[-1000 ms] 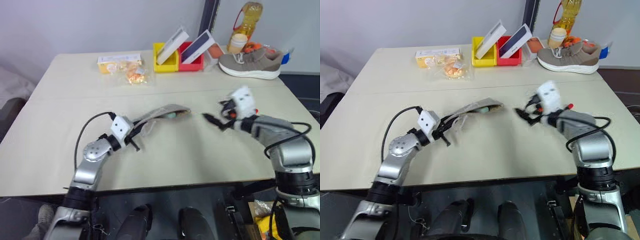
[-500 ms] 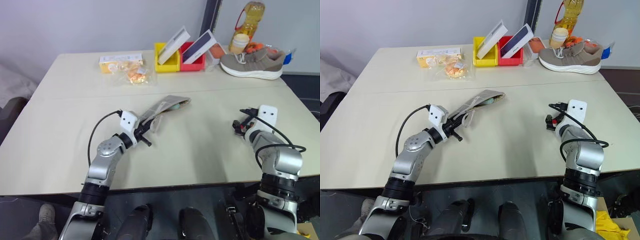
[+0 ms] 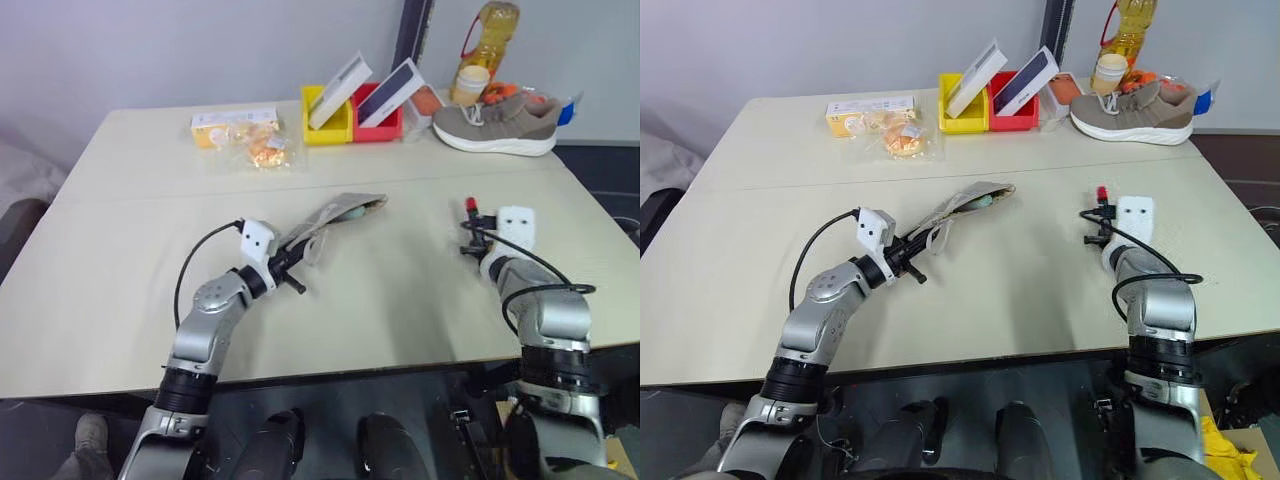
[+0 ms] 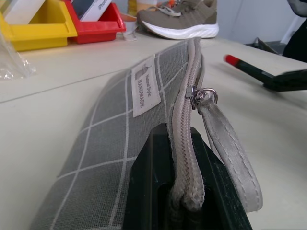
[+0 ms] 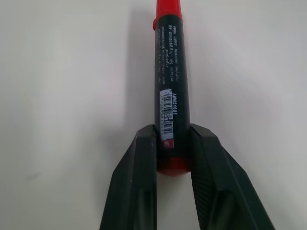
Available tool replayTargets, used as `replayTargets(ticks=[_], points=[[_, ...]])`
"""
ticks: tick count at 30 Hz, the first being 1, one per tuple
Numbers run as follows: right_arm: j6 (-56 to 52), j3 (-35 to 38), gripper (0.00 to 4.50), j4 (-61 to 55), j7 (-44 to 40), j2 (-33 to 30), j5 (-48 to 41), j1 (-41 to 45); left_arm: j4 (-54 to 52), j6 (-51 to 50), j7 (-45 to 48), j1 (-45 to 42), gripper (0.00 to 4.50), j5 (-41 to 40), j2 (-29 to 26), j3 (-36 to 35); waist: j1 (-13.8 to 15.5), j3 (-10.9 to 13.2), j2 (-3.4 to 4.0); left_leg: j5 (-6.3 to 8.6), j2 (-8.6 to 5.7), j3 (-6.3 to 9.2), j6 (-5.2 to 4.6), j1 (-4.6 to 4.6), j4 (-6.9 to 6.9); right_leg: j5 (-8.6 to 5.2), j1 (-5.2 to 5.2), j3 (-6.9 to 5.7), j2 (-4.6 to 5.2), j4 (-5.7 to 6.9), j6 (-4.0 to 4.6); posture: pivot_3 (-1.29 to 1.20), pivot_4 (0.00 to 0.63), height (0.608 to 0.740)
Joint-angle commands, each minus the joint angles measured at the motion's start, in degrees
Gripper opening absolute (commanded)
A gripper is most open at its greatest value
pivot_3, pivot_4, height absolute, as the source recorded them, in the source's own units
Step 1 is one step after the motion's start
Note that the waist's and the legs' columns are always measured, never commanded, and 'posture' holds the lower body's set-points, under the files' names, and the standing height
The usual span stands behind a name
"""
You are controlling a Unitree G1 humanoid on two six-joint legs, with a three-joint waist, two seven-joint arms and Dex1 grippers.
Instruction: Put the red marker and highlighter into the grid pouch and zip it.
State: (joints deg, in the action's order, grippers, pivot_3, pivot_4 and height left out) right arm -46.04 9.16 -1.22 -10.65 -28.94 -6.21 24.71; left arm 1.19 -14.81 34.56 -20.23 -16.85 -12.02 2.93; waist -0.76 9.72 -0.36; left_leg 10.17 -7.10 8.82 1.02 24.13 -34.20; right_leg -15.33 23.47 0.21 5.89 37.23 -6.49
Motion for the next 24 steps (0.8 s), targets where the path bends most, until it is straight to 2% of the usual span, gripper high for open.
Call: replayTargets(ticks=[1,4,9,24], points=[[9.1,-5.7,0.39,-6.6,-8.6,-5.9,2.4,-0.6,-2.3,0.3,0.9,-0.4,0.0,-1.2,-1.1,-1.3,0.0,0.0,0.0,0.0,0.0,0.0,0.0,0.0,0.0,0.0,0.0,0.0,0.0,0.0,0.0,0.0,0.15,0.74],[18.5,-10.0,0.39,-11.8,-19.0,-13.7,3.4,-3.2,-1.5,1.3,2.3,-0.9,0.0,-1.0,-2.7,-1.9,0.0,0.0,-0.01,0.01,0.01,-0.02,-0.01,0.0,0.0,-0.01,0.0,-0.01,0.0,-0.01,-0.01,0.0,0.15,0.74],[23.2,-10.7,0.39,-16.4,-27.4,-17.2,0.8,-5.7,-1.0,2.0,3.8,-1.2,0.0,-0.7,-4.2,-1.5,0.1,0.0,-0.06,0.02,0.02,-0.02,-0.02,0.0,-0.02,-0.02,-0.05,-0.02,0.01,-0.07,-0.03,0.0,0.15,0.74],[26.1,-13.2,0.39,-17.2,-32.1,-16.0,2.8,-5.2,-1.6,2.1,4.3,-1.2,0.0,-0.1,-4.2,-1.0,0.3,0.0,-0.06,0.02,0.02,-0.01,-0.02,0.0,-0.03,-0.02,-0.04,-0.01,0.04,-0.09,-0.03,0.0,0.15,0.74]])
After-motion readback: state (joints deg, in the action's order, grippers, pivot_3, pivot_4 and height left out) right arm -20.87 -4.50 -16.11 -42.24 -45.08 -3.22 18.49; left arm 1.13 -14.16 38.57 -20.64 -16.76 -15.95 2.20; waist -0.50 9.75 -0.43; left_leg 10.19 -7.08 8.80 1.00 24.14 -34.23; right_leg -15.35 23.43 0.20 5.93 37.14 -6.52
